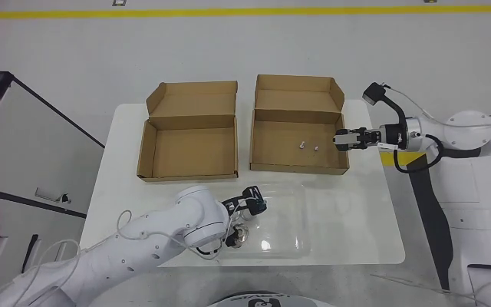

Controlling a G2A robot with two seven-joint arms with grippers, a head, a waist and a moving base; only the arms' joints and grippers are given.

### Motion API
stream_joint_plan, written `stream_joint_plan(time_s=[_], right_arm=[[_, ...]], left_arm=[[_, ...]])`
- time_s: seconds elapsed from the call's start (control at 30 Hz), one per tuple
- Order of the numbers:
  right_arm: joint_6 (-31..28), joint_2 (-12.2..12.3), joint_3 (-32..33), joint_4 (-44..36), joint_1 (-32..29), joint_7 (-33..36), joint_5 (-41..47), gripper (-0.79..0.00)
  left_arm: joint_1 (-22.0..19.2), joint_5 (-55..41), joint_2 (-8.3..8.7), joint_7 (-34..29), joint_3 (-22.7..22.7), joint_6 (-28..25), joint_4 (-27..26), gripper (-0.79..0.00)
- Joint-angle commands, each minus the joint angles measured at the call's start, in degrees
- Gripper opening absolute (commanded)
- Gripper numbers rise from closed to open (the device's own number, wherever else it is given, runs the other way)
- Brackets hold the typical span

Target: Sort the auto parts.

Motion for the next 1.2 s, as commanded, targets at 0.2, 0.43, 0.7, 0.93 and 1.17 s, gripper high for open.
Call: stream_joint_plan(time_s=[0.2,0.43,0.7,0.93,1.17], right_arm=[[0.0,0.0,0.0,0.0,0.0,0.0,0.0,0.0],[0.0,0.0,0.0,0.0,0.0,0.0,0.0,0.0],[0.0,0.0,0.0,0.0,0.0,0.0,0.0,0.0],[0.0,0.0,0.0,0.0,0.0,0.0,0.0,0.0],[0.0,0.0,0.0,0.0,0.0,0.0,0.0,0.0]], left_arm=[[0.9,1.6,-0.15,2.2,0.8,-1.6,2.0,0.0],[0.1,1.3,-1.26,3.7,2.0,-2.9,5.3,0.0],[-1.0,1.7,-2.53,2.2,3.7,-3.7,7.3,-0.006],[-1.5,1.1,-3.4,2.3,4.4,-4.4,8.3,-0.225],[-1.8,1.0,-4.13,2.5,5.0,-4.9,9.4,-0.394]])
